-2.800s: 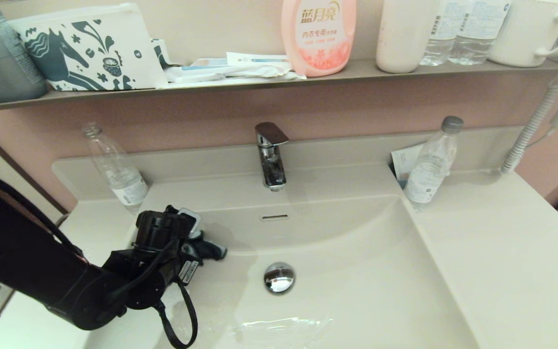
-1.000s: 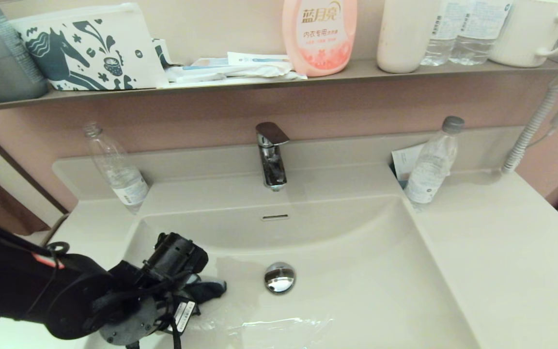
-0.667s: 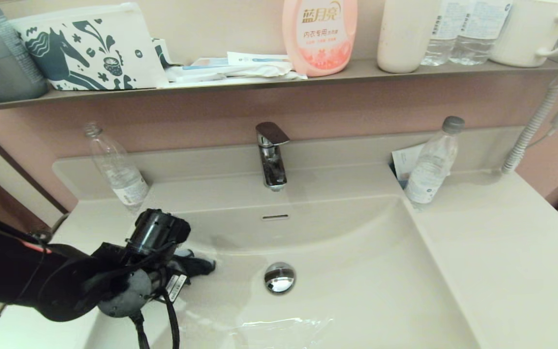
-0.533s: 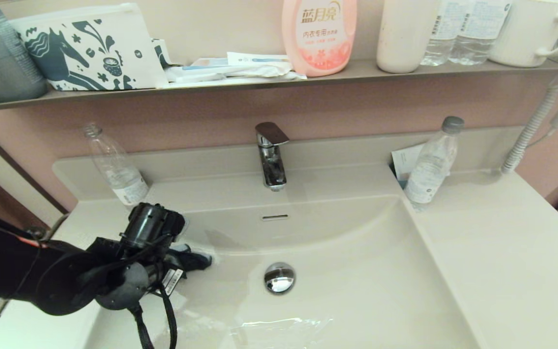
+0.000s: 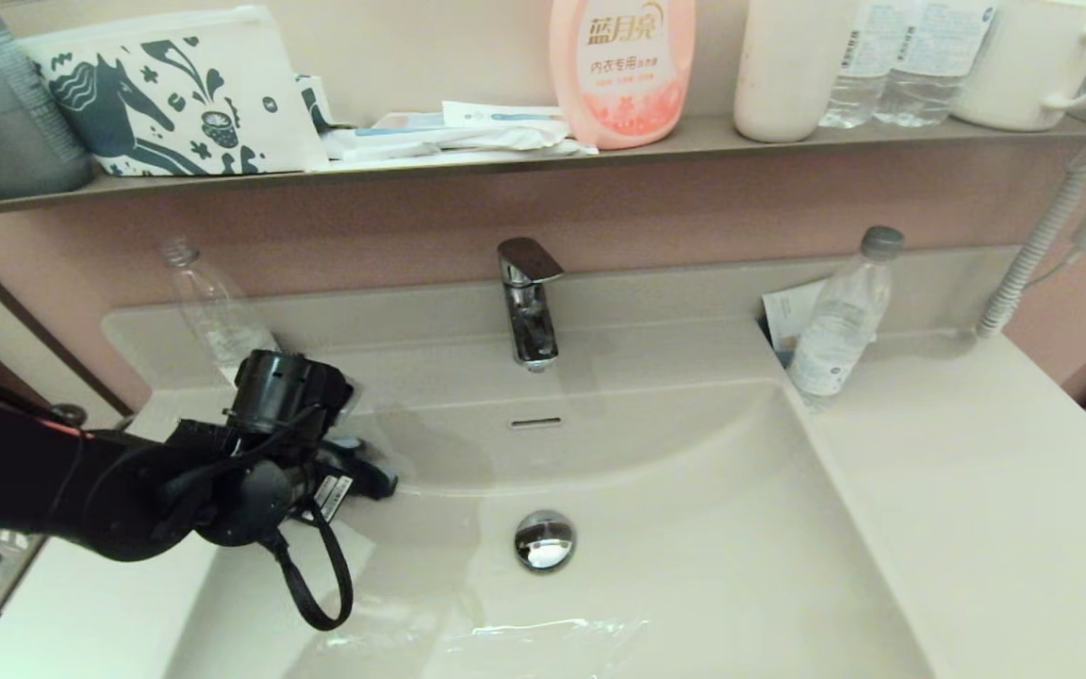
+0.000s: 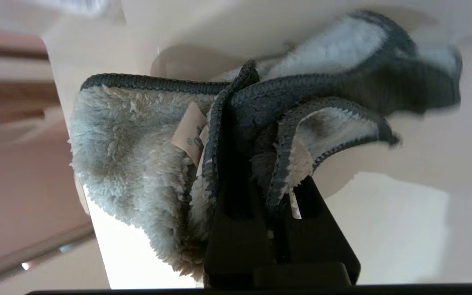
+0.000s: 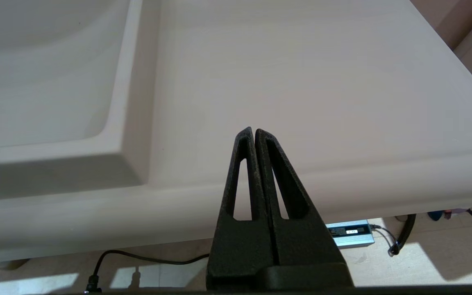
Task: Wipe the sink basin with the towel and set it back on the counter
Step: Wipe the sink
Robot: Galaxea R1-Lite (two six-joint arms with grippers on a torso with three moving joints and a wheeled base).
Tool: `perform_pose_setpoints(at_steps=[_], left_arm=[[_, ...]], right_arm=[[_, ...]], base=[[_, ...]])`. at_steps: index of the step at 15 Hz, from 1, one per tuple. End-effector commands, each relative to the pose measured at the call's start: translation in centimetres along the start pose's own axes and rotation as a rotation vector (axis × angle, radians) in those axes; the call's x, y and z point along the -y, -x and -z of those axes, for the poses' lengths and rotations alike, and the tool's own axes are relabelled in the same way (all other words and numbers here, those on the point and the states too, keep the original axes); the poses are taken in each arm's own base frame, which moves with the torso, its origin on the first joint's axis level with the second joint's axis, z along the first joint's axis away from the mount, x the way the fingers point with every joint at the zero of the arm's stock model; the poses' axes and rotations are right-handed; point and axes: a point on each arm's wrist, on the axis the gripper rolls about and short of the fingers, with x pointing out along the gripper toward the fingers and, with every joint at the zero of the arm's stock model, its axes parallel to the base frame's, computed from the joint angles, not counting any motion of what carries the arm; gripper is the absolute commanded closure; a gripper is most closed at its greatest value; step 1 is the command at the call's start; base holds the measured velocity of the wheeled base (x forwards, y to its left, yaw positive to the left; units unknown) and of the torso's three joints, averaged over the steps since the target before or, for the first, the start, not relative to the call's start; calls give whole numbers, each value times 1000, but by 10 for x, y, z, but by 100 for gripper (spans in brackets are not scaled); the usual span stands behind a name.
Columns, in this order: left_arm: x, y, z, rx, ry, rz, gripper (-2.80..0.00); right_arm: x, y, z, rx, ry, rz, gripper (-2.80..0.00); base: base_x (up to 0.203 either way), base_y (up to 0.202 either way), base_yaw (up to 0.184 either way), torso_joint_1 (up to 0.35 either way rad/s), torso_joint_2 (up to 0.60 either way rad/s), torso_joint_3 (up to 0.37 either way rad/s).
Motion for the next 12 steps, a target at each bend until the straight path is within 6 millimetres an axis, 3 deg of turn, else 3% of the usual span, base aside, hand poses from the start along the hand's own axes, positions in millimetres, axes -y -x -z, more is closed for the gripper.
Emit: perform_pose_setpoints(at_steps=[1,12], left_arm=[[3,-9,-3,-1,-29,-3,0],[17,-35,-7,28,-54,-3,0]], right_arm=[[0,0,0,-2,0,0,0],[0,0,0,-2,0,0,0]], base=[[0,0,0,0,0,0],[0,0,0,0,0,0]])
